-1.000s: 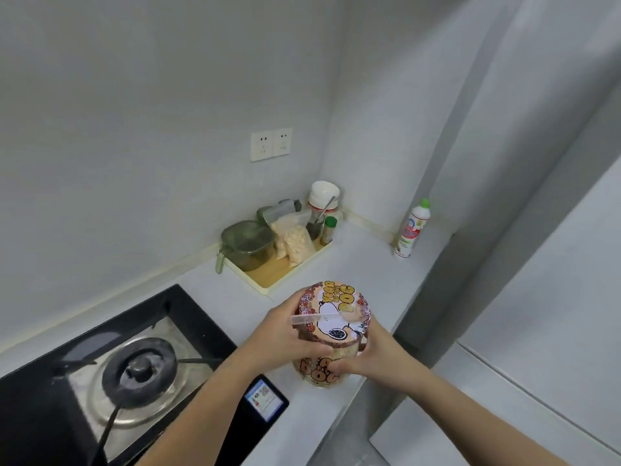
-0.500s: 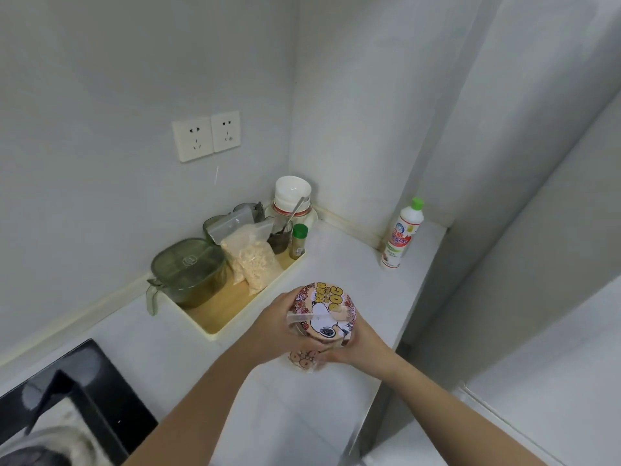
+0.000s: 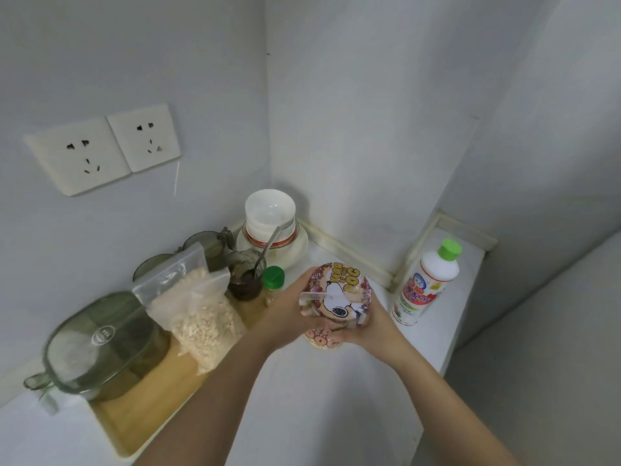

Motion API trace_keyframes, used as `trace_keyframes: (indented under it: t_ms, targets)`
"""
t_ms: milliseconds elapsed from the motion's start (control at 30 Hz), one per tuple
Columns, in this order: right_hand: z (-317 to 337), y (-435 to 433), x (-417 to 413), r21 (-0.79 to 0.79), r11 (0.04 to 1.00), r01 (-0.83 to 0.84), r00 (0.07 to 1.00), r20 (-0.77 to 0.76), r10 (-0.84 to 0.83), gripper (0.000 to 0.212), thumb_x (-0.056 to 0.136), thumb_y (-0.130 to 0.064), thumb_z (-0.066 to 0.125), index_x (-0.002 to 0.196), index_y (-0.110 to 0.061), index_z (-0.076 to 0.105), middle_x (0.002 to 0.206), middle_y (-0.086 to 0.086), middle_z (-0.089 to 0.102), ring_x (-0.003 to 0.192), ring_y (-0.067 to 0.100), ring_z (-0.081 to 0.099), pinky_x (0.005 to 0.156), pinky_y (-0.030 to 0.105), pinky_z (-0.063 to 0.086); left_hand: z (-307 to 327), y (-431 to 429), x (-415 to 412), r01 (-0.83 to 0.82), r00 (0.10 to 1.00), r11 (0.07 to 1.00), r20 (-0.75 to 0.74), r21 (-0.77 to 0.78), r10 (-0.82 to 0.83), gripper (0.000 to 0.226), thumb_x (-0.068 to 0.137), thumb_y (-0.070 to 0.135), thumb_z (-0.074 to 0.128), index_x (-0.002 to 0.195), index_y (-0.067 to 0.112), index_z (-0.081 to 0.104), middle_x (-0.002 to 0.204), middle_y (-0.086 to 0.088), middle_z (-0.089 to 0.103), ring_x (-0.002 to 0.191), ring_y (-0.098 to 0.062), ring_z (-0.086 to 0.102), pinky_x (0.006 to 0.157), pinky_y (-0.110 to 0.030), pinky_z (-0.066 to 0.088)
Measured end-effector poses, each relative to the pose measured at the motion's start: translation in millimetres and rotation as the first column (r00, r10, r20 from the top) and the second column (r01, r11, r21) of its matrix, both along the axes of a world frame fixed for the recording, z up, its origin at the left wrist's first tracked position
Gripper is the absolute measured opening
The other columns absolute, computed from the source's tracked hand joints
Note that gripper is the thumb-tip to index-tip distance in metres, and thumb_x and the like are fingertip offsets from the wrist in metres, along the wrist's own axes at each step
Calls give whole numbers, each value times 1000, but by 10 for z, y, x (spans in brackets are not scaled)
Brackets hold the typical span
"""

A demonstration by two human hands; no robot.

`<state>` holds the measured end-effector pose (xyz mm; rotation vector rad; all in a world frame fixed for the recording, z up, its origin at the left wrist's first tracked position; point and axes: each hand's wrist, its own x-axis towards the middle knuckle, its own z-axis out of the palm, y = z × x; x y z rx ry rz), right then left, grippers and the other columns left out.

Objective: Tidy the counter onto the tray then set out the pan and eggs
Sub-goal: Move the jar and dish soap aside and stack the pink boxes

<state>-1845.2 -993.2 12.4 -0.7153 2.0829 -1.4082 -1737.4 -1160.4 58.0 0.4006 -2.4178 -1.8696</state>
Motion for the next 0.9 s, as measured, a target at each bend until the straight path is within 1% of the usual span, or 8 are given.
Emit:
trace_keyframes:
  t_ms: [100,300,500,600,700,767,833,900]
  targets:
    - [-59,-83,-223,-21,1000,23,1000,-2,-23,96,59,-1,87,139,-26,39,132,-8,58,123,10,53,92,31,54,-38,-81,-266,6,1000,1000,1,-13,-6,80,70,6,82,112,60,41,105,42,59,105,15,55,84,-13,50]
    - [-131,-212,-515,-36,999,17,1000,8,-17,94,60,4,85,138,-22,39,131,-9,59,122,6,54,88,19,50,-130,-190,-597,-20,1000,999,-5,26,20,85,65,8,86,108,70,47,113,29,63,109,6,57,95,-36,52]
    - [-205,-216,-590,-31,999,27,999,23,-26,95,61,1,84,139,-27,37,129,-15,58,121,1,53,97,37,52,-234,-213,-704,-24,1000,999,13,35,23,86,61,11,89,108,70,48,115,26,63,109,5,58,95,-38,53]
    - [-210,-233,-596,-14,1000,10,999,33,-10,96,61,-1,85,139,-30,37,128,-18,58,121,0,53,98,38,51,-210,-222,-683,-42,997,999,61,6,42,79,62,13,89,111,59,47,112,26,62,111,-1,57,92,-33,54]
    - [-194,-226,-576,4,1000,-7,999,42,7,95,63,-1,84,140,-32,35,129,-19,57,121,1,53,98,38,51,-112,-207,-594,-62,991,995,117,-75,71,73,66,19,87,120,43,43,111,29,54,111,-5,54,85,-21,52]
    - [-215,-208,-565,8,1000,-13,999,52,13,96,65,-2,83,141,-32,33,130,-20,56,122,0,52,98,40,51,-72,-217,-501,-68,978,990,187,-123,91,72,71,30,83,129,34,41,117,21,53,108,-5,55,79,-17,48]
    - [-228,-195,-560,8,1000,-9,998,65,9,97,64,-5,85,142,-31,33,131,-19,56,123,0,51,101,41,49,-55,-242,-415,-87,957,991,269,-104,113,57,76,48,74,122,26,46,116,13,58,97,-5,63,75,-23,54]
    - [-244,-193,-553,8,1000,-15,998,64,14,96,63,-5,85,141,-30,34,131,-15,56,123,2,51,104,39,46,-14,-233,-366,-119,940,992,317,-41,126,49,83,57,61,109,17,53,103,2,64,84,-13,69,67,-30,58]
